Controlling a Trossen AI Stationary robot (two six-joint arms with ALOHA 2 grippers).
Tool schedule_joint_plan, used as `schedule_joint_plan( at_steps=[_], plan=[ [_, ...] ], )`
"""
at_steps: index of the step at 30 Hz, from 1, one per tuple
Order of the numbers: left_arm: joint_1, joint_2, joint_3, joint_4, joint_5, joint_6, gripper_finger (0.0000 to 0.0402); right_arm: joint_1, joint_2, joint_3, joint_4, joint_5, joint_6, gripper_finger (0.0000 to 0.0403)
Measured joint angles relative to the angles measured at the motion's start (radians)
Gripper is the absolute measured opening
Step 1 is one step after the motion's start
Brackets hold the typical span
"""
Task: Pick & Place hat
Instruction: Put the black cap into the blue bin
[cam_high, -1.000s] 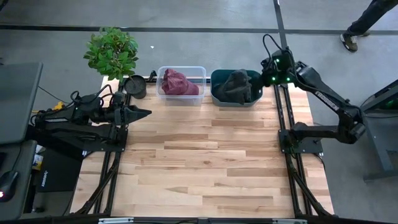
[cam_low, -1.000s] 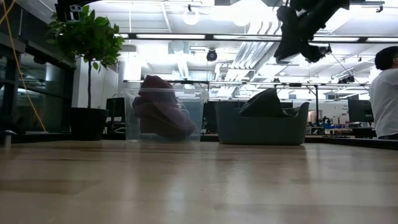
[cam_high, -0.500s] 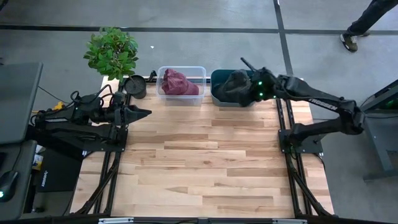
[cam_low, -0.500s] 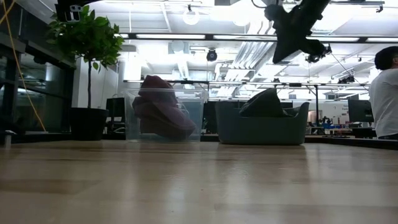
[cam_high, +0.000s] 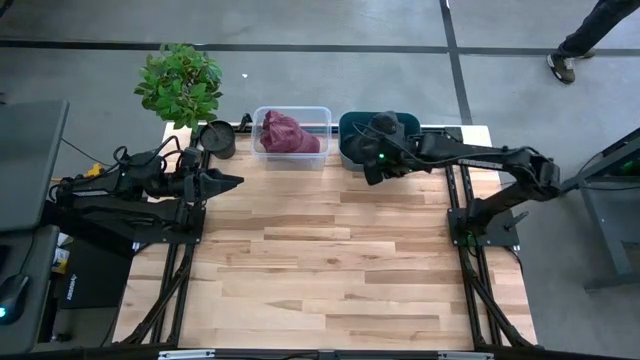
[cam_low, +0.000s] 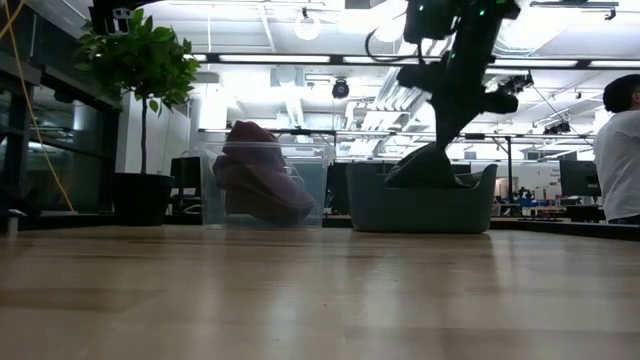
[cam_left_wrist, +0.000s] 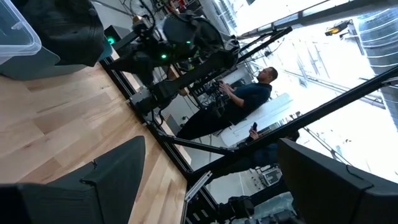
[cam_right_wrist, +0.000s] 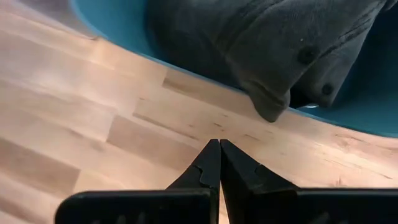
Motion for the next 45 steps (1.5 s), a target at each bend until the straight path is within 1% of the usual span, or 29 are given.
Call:
schedule_joint_plan(
  at_steps=[3,6,13,23,26,30,34,38,45],
  plan=[
    [0.000,0.000,0.000,-0.001,0.000,0.000,0.0339,-0.015,0.036,0.000,0.000,0.002,-0.016,0.0000],
    [0.000,0.000,0.000,-0.001,0.001,0.000,0.0339,-0.031,0.066,0.000,0.001,0.039,-0.027,0.0000],
    [0.000,0.000,0.000,-0.007,0.002,0.000,0.0339,-0.118,0.083,0.000,0.006,0.097,-0.057,0.0000],
    [0.000,0.000,0.000,-0.006,0.003,0.000,0.0339,-0.231,0.083,0.000,0.008,0.094,-0.147,0.0000],
    [0.000,0.000,0.000,-0.006,0.003,0.000,0.0339,-0.242,0.083,-0.035,0.048,0.059,-0.150,0.0000],
    [0.000,0.000,0.000,-0.006,0.003,0.000,0.0339,-0.244,0.084,-0.126,0.133,0.009,-0.130,0.0000],
    [0.000,0.000,0.000,-0.006,0.003,0.000,0.0339,-0.244,0.085,-0.192,0.198,-0.009,-0.115,0.0000],
    [0.000,0.000,0.000,-0.006,0.003,-0.012,0.0340,-0.244,0.074,-0.199,0.230,-0.029,-0.138,0.0000],
    [0.000,0.000,0.000,-0.006,0.003,-0.019,0.0339,-0.246,0.019,-0.150,0.214,-0.081,-0.146,0.0000]
  ],
)
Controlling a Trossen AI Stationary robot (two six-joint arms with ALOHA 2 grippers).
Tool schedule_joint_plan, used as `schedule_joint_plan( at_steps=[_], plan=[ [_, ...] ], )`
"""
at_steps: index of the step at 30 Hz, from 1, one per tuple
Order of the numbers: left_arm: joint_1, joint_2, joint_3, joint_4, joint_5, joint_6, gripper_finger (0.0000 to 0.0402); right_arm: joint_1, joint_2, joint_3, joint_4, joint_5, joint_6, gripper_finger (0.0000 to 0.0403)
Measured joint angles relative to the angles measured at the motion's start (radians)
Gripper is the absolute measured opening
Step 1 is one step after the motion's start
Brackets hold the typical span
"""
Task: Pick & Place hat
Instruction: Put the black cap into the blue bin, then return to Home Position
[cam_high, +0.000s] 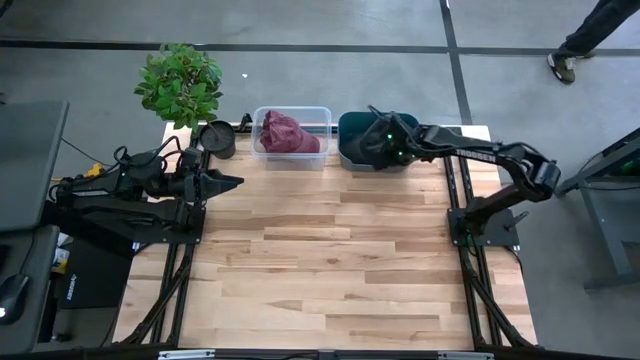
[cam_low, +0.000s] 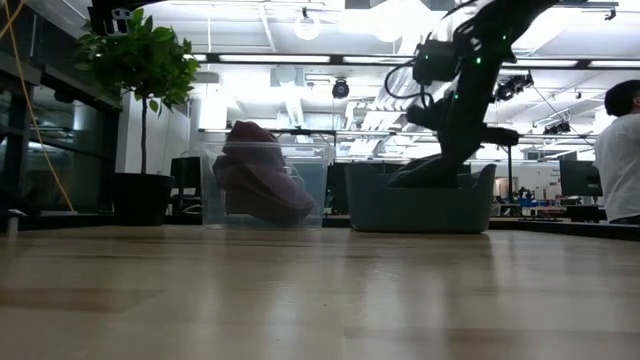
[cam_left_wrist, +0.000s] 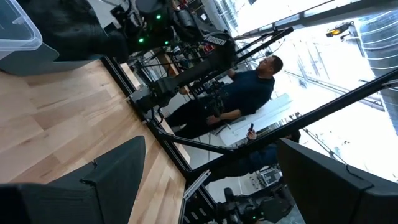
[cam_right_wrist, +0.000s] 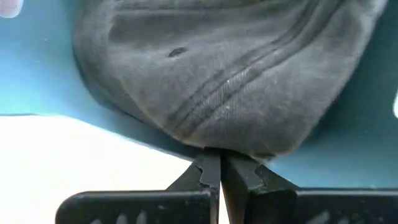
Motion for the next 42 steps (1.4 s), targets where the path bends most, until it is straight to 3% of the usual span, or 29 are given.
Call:
schedule_joint_plan(
  at_steps=[12,19,22,25,31,34,39,42],
  plan=[
    [0.000,0.000,0.000,-0.003,0.006,0.004,0.0339,-0.025,-0.044,0.024,-0.138,0.036,-0.020,0.0000],
    [0.000,0.000,0.000,-0.002,0.006,0.003,0.0339,0.010,-0.089,0.023,-0.146,-0.112,0.021,0.0000],
    [0.000,0.000,0.000,-0.003,0.007,0.000,0.0339,0.059,-0.123,0.023,-0.030,-0.173,0.014,0.0000],
    [0.000,0.000,0.000,-0.003,0.008,0.000,0.0339,0.112,-0.138,0.023,0.200,-0.198,-0.008,0.0000],
    [0.000,0.000,0.000,-0.002,0.008,-0.004,0.0339,0.146,-0.090,0.024,0.579,-0.221,-0.090,0.0000],
    [0.000,0.000,0.000,-0.002,0.008,-0.004,0.0339,0.145,-0.052,0.024,0.630,-0.231,-0.141,0.0000],
    [0.000,0.000,0.000,-0.001,0.008,-0.008,0.0339,0.144,-0.058,0.022,0.623,-0.144,-0.179,0.0000],
    [0.000,0.000,0.000,-0.003,0.008,-0.008,0.0339,0.133,-0.075,0.022,0.622,-0.212,-0.265,0.0000]
  ],
)
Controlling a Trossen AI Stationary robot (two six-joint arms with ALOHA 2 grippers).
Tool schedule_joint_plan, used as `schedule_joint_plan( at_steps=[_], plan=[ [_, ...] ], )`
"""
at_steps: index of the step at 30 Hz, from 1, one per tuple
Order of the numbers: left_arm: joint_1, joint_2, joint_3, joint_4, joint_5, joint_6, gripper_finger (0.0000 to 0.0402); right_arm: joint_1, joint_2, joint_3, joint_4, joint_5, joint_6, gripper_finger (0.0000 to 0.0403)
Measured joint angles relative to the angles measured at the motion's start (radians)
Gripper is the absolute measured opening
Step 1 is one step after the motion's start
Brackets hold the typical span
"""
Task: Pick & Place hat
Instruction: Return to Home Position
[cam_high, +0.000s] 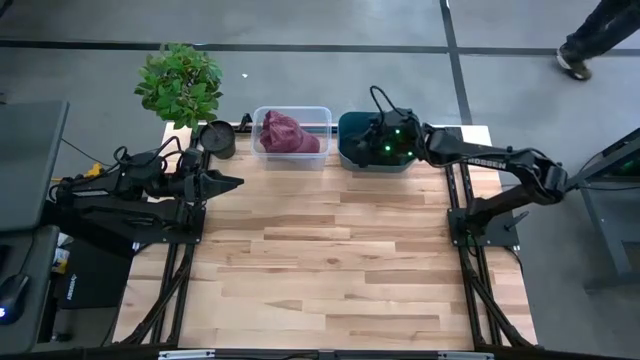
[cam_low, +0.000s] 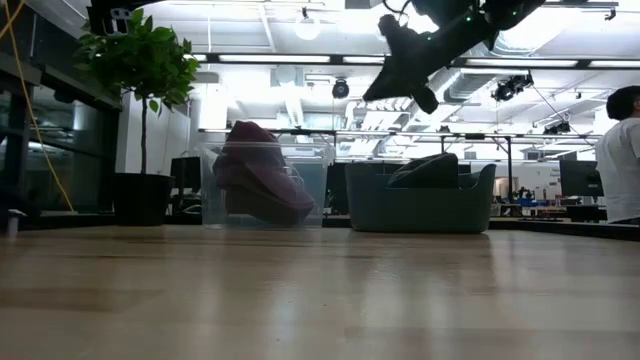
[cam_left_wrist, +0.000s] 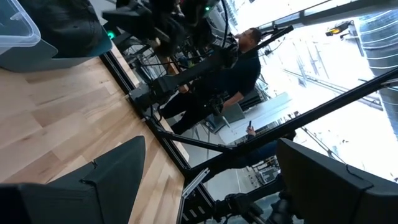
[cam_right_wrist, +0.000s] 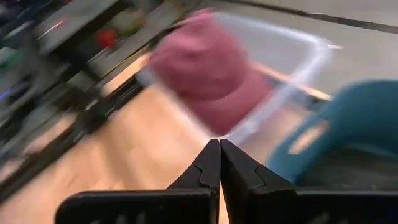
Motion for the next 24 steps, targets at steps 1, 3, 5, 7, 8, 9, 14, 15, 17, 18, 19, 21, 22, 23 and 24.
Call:
schedule_joint_plan(
  at_steps=[1,3,5,7,8,9,14,15,17,18,19,21,22,23,24],
  plan=[
    [0.000,0.000,0.000,0.000,0.000,0.001,0.0339,-0.004,-0.006,0.000,0.000,-0.052,-0.043,0.0001],
    [0.000,0.000,0.000,-0.003,0.000,0.004,0.0339,-0.008,-0.020,0.000,-0.006,-0.152,-0.110,0.0004],
    [0.000,0.000,0.000,-0.004,-0.001,0.005,0.0339,-0.008,-0.046,0.000,-0.028,-0.209,-0.140,0.0012],
    [0.000,0.000,0.000,-0.004,-0.001,0.005,0.0339,-0.008,-0.086,0.000,-0.063,-0.216,-0.171,0.0021],
    [0.000,0.000,0.000,-0.004,-0.005,0.004,0.0339,-0.008,-0.108,0.000,-0.085,-0.216,-0.189,0.0025],
    [0.000,0.000,0.000,-0.004,-0.012,0.003,0.0339,-0.008,-0.130,0.000,-0.106,-0.209,-0.202,0.0029],
    [0.000,0.000,0.000,0.000,-0.023,0.000,0.0339,0.017,-0.259,-0.035,-0.164,-0.129,-0.217,0.0036],
    [0.000,0.000,0.000,0.004,-0.023,0.000,0.0340,0.025,-0.291,-0.054,-0.163,-0.104,-0.214,0.0034],
    [0.000,0.000,0.000,0.010,-0.029,-0.004,0.0340,0.046,-0.355,-0.107,-0.143,-0.069,-0.206,0.0031],
    [0.000,0.000,0.000,0.011,-0.040,-0.019,0.0340,0.058,-0.389,-0.141,-0.124,-0.048,-0.186,0.0029],
    [0.000,0.000,0.000,0.008,-0.057,-0.035,0.0340,0.071,-0.424,-0.179,-0.090,-0.031,-0.158,0.0027],
    [0.000,0.000,0.000,-0.005,-0.091,-0.044,0.0340,0.099,-0.497,-0.264,0.003,0.009,-0.079,0.0024],
    [0.000,0.000,0.000,-0.013,-0.100,-0.045,0.0340,0.114,-0.534,-0.310,0.045,0.024,-0.041,0.0023],
    [0.000,0.000,0.000,-0.024,-0.111,-0.045,0.0340,0.127,-0.571,-0.357,0.087,0.030,-0.011,0.0022],
    [0.000,0.000,0.000,-0.033,-0.121,-0.048,0.0340,0.142,-0.606,-0.402,0.130,0.033,0.005,0.0021]
  ],
)
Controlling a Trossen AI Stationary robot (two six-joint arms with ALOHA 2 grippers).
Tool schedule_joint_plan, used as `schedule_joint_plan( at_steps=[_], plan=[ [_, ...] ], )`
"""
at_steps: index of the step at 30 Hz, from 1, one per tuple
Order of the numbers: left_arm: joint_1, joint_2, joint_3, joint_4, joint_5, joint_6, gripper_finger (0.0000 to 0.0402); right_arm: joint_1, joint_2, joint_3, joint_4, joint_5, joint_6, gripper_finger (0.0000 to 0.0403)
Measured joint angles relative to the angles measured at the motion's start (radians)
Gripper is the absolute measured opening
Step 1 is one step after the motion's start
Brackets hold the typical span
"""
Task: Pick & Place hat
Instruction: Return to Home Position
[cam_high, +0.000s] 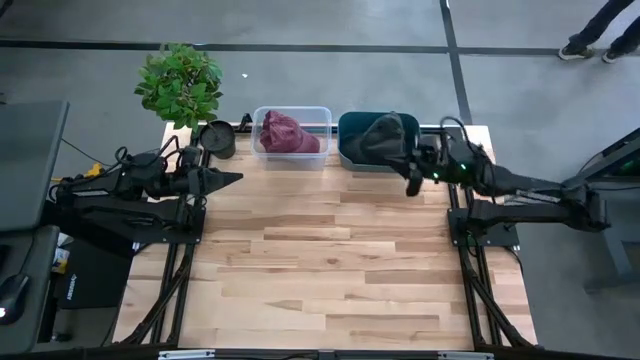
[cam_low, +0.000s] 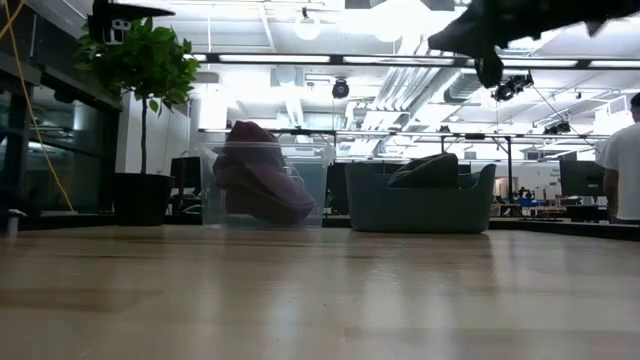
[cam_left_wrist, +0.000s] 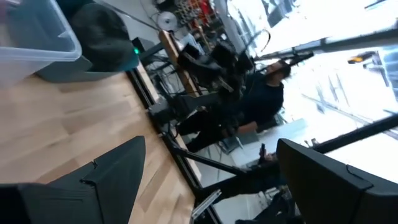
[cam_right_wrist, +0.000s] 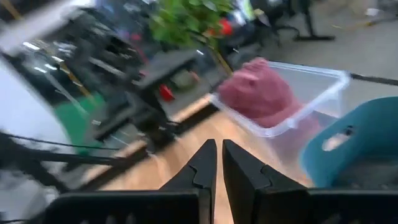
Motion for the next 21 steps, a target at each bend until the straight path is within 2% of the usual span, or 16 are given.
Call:
schedule_joint_plan(
  at_steps=[7,11,16,21],
  plan=[
    [0.000,0.000,0.000,-0.017,-0.016,-0.033,0.0340,0.112,-0.195,-0.243,0.296,-0.001,0.016,0.0020],
    [0.000,0.000,0.000,-0.018,0.020,-0.085,0.0340,0.167,-0.297,-0.327,0.361,0.045,-0.004,0.0020],
    [0.000,0.000,0.000,-0.014,0.081,-0.031,0.0340,0.222,-0.425,-0.410,0.408,0.070,-0.014,0.0019],
    [0.000,0.000,0.000,-0.010,0.053,0.002,0.0340,0.256,-0.530,-0.446,0.402,0.104,-0.040,0.0019]
  ],
)
